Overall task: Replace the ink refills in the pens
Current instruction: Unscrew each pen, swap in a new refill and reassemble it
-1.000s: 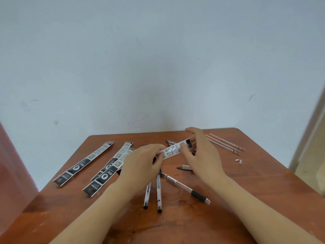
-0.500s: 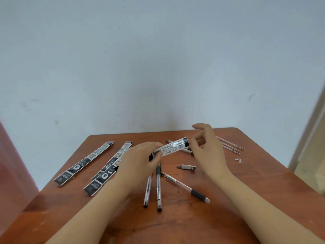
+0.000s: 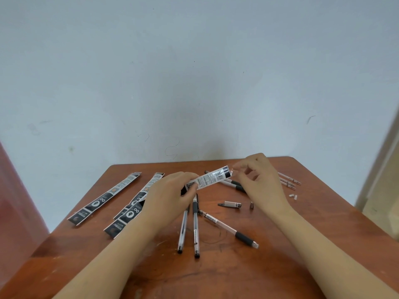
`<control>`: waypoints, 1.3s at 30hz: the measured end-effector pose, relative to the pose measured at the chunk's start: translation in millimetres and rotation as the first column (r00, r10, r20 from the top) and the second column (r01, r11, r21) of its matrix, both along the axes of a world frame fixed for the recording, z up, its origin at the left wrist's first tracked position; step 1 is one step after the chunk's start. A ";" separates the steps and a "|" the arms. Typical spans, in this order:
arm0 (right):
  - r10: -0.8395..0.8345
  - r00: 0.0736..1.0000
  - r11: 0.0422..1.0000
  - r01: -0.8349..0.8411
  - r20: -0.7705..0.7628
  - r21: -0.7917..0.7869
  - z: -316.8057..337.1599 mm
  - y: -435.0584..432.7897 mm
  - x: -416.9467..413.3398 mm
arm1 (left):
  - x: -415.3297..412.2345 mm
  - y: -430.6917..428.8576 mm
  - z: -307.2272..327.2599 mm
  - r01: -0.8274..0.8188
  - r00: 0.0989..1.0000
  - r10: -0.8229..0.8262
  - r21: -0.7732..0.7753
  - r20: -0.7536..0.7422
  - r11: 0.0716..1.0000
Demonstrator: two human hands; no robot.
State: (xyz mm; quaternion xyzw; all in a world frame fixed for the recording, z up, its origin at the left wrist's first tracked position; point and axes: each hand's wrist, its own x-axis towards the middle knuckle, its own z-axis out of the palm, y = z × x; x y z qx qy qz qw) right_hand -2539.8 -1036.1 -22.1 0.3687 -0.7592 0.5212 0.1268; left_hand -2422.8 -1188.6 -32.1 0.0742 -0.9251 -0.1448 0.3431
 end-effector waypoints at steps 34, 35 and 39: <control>0.225 0.966 0.970 -0.235 0.130 0.067 3.1 3.3 -1.2 | 0.0 -10.6 -1.1 0.080 0.990 -0.093 -0.119 -0.104 0.990; 0.218 0.968 0.972 -0.227 0.127 0.064 4.0 3.9 -1.8 | -0.3 -12.0 -1.5 0.078 0.990 -0.092 -0.125 -0.110 0.989; 0.193 0.971 0.980 -0.198 0.139 0.024 6.7 7.2 -5.6 | 0.7 -16.5 -2.0 0.053 0.990 -0.071 -0.144 -0.126 0.988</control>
